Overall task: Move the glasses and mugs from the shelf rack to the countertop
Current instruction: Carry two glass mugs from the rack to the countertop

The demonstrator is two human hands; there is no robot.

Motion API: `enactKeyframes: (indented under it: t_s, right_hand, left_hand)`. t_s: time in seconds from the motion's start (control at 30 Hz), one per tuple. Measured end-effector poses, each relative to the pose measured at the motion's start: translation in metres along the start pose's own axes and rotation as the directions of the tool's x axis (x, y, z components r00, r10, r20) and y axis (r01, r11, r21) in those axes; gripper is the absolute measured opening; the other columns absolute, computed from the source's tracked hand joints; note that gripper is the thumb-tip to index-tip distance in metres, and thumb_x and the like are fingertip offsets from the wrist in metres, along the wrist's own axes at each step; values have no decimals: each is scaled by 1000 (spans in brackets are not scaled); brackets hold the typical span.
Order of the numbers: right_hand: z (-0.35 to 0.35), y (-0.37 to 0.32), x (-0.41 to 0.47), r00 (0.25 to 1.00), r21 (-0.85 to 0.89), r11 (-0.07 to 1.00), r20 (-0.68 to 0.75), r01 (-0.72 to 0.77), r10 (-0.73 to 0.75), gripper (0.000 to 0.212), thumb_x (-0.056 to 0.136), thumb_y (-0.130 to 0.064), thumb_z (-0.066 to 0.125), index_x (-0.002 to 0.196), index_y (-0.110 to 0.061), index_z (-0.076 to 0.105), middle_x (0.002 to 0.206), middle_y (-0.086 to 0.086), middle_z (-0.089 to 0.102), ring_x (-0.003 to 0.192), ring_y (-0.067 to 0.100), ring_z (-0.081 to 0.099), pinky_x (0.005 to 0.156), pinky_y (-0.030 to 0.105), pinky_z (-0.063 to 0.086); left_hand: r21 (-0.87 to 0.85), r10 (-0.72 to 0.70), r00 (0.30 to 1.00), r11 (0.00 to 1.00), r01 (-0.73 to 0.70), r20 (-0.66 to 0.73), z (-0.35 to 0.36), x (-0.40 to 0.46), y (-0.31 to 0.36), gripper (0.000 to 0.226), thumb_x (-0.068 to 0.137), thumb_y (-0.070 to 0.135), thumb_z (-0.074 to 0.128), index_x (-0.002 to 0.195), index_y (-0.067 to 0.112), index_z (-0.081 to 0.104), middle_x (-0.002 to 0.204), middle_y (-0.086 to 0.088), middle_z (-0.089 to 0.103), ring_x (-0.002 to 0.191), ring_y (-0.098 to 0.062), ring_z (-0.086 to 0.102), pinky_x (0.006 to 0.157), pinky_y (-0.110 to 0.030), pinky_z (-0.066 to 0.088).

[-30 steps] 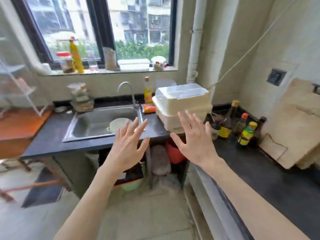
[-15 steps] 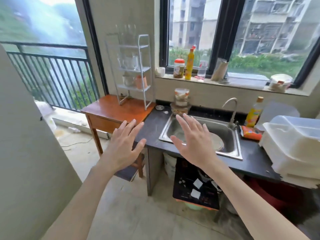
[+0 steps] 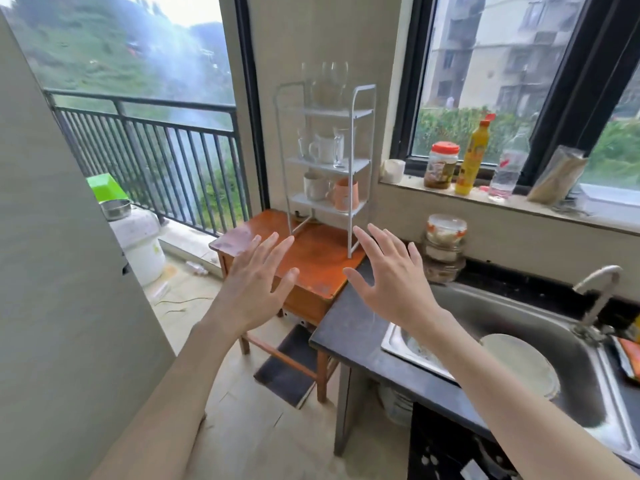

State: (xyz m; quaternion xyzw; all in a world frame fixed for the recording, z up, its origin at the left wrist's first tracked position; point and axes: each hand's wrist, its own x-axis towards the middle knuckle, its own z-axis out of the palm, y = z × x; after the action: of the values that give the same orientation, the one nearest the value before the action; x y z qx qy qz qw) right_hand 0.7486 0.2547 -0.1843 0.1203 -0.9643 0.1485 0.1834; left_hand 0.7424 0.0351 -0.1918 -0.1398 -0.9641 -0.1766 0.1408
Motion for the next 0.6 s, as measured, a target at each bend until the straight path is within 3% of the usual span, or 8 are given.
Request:
enactKeyframes:
  t_s: [0.3,0.6]
  right_hand:
    - [79,-5,137,1000,-15,1000,-2,-8,8,64,89,-51,41,145,-29,16,155,2,21,143,24,14,114,55,10]
    - [130,-12,289,984,0,988,-90,-154,153,64,90,-47,43,146,-28,18,155,5,21,142,26,16,115,49,14]
  left_hand:
    - [-41,-3,1000,999,4,30,33,114,-110,56,93,47,29,145,32,14,158,3,11,145,-16,0,117,-45,7]
    - [-113,98,994,989,-91,58,43,267,-216,56,94,48,29,145,33,14,157,4,14,144,-13,2,117,-42,7]
